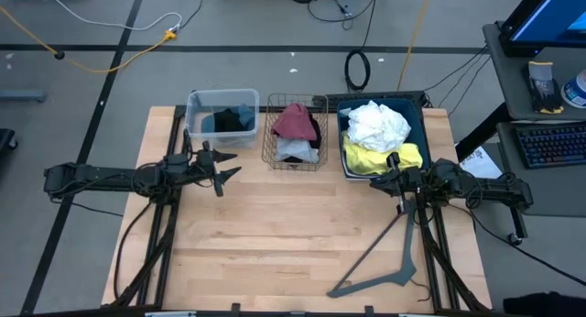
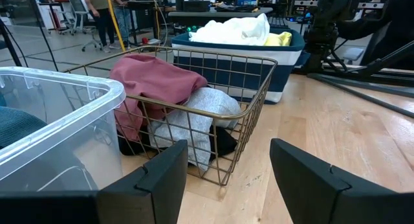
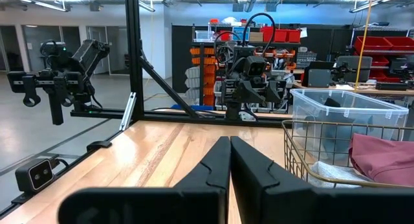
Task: Pick & Place Cloths
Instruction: Return to Home Position
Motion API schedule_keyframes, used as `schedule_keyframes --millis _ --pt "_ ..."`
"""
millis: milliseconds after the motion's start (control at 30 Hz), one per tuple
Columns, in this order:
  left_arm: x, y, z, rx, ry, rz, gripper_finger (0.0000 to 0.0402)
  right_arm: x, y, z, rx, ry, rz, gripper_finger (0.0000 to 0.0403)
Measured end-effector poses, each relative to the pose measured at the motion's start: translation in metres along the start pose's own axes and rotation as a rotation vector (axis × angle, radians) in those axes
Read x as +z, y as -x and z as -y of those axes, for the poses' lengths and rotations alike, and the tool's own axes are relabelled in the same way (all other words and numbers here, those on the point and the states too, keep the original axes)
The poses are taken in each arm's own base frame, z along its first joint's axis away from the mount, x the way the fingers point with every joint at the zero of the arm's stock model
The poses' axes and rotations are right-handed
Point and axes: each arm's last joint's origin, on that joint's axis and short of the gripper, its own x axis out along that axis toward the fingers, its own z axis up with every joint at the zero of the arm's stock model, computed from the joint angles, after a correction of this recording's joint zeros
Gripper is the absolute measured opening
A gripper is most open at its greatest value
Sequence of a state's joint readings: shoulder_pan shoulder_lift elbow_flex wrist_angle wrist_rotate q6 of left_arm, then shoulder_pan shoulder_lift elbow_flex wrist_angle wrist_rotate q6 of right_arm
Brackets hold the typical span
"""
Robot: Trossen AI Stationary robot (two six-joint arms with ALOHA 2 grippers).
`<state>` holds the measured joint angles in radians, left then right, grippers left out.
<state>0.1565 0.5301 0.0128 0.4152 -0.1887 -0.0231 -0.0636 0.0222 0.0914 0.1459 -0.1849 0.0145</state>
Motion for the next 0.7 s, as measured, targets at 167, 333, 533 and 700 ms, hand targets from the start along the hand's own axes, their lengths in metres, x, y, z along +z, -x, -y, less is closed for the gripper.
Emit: schedule_keyframes --millis 167,333,533,700 --pt "0.0000 0.0000 0.0000 0.000 0.000 0.000 0.0223 0.0001 0.0000 0.0000 0.000 0.000 0.000 0.0004" --pt "0.0000 0.0000 0.0000 0.000 0.000 0.000 0.0223 0.0001 0.0000 0.0000 0.000 0.000 0.000 0.0004" --pt "0.0000 0.0000 0.0000 0.000 0.005 0.000 0.0223 0.0001 0.0000 0.0000 0.000 0.000 0.000 0.0004" --pt "0.0000 0.0000 0.0000 0.000 0.007 0.000 0.0223 0.0001 0.0000 0.0000 0.000 0.000 0.000 0.0004"
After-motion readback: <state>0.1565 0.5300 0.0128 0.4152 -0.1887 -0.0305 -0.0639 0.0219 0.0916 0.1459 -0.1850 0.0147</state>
